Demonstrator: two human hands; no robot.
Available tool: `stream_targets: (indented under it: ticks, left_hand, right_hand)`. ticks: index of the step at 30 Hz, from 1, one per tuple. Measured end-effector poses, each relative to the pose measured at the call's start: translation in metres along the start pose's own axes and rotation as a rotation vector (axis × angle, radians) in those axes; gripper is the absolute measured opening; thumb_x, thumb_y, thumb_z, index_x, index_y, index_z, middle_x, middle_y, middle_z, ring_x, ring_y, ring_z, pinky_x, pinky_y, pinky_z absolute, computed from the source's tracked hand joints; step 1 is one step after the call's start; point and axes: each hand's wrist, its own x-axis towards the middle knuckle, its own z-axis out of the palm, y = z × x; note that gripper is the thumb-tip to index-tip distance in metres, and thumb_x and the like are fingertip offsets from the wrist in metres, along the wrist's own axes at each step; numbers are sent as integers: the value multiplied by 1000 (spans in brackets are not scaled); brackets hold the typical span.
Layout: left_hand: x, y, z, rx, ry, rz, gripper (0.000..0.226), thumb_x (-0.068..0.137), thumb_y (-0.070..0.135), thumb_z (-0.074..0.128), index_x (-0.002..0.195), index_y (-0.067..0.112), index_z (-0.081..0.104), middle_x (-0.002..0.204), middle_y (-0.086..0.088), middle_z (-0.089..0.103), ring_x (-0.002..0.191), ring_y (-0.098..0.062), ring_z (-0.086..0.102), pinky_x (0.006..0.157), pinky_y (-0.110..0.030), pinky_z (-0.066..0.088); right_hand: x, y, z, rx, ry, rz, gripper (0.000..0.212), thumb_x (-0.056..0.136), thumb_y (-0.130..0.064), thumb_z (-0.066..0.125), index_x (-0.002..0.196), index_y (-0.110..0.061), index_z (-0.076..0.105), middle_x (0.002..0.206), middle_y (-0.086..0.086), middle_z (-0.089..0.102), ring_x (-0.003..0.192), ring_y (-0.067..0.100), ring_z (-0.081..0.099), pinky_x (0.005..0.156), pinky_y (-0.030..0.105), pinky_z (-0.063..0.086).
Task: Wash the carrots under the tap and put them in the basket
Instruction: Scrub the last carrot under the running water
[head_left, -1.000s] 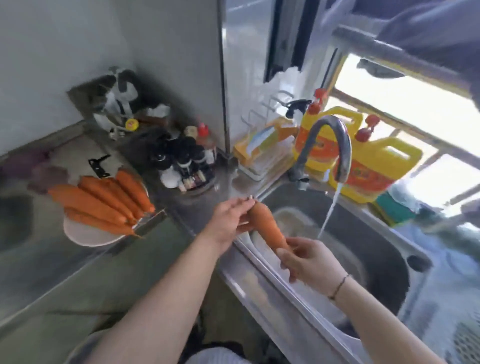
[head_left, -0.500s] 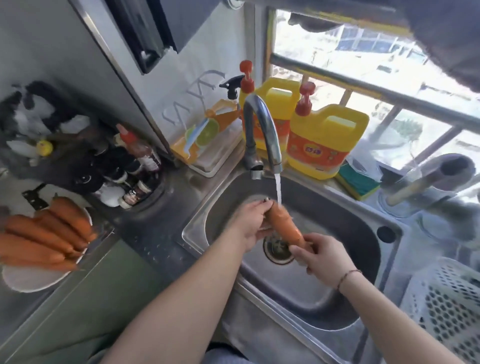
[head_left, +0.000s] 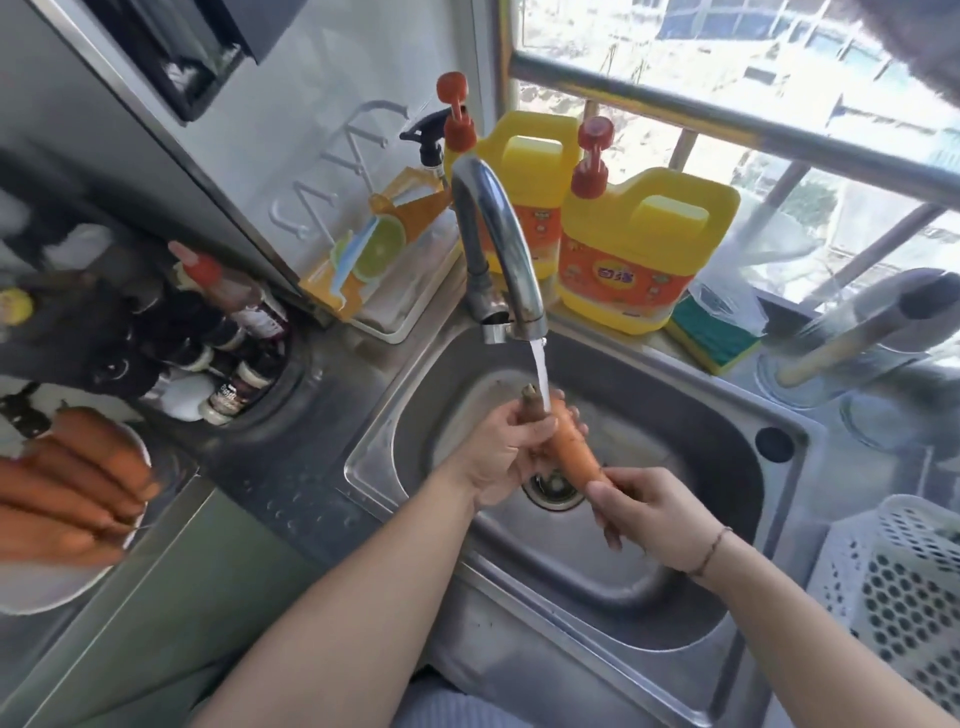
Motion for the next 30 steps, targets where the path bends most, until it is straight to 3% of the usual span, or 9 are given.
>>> stream_targets:
  ticks: [4,6,9,13,16,19,23,26,30]
  left_hand:
    - [13,-16,14,165,446,61,9,89,8,72,95,10,66,90,-7,69,79,-19,67,77,-39,59]
    - [19,-23,15,234,614,79,18,81,22,82,88,10,70,84,-7,72,78,-21,67,79,-41,59]
    - [14,-16,11,160,441,109,9,94,16,67,93,7,69,81,-8,72,73,-20,70,68,-35,61]
    - [-1,-13,9,-154,161,118,28,102,19,47,114,-3,59,97,-16,71,82,-22,72,75,-35,60]
    - [-2,-14,10,-121,121,102,39,97,21,56,128,-2,52,108,-21,64,93,-29,69,82,-41,58]
    - [1,-15,6,4,237,115,21,95,12,61,116,6,62,101,-19,68,91,-33,68,83,-46,57]
    - [6,-17,16,33,404,159,8,97,13,61,96,13,70,87,-12,70,77,-25,69,70,-38,59]
    - [10,-18,19,76,512,158,17,99,24,60,87,17,71,84,-9,71,80,-27,68,75,-41,57]
    - [3,-14,12,80,287,123,9,97,5,59,103,10,64,88,-9,71,86,-29,66,73,-38,58]
  right_hand:
    - [4,3,19,-613,329,-35,17,92,-37,62,85,-22,62,66,-3,63,65,27,59,63,36,47]
    - [4,3,28,-648,361,-39,18,93,-37,61,86,-20,61,70,0,62,66,29,58,64,38,46]
    - [7,4,20,113,115,45,32,84,-40,71,71,-13,61,60,6,56,49,22,47,58,39,41]
    - [5,5,12,899,-292,134,74,62,-45,89,102,9,57,72,16,57,47,21,47,75,40,37]
    - [7,4,12,852,-294,139,65,75,-42,81,106,8,55,72,15,56,48,21,48,66,35,38]
    - [10,5,12,533,-115,114,33,95,-31,57,90,2,58,70,16,55,48,21,47,49,27,37]
    - [13,6,19,30,37,21,37,102,-30,47,71,-13,57,57,8,57,49,21,46,53,31,39]
    - [12,4,30,323,-15,84,29,105,-18,43,82,-6,57,65,9,56,45,19,45,47,25,38]
    - [13,6,27,642,-107,163,30,102,-20,41,98,4,57,67,11,52,46,17,41,45,20,35]
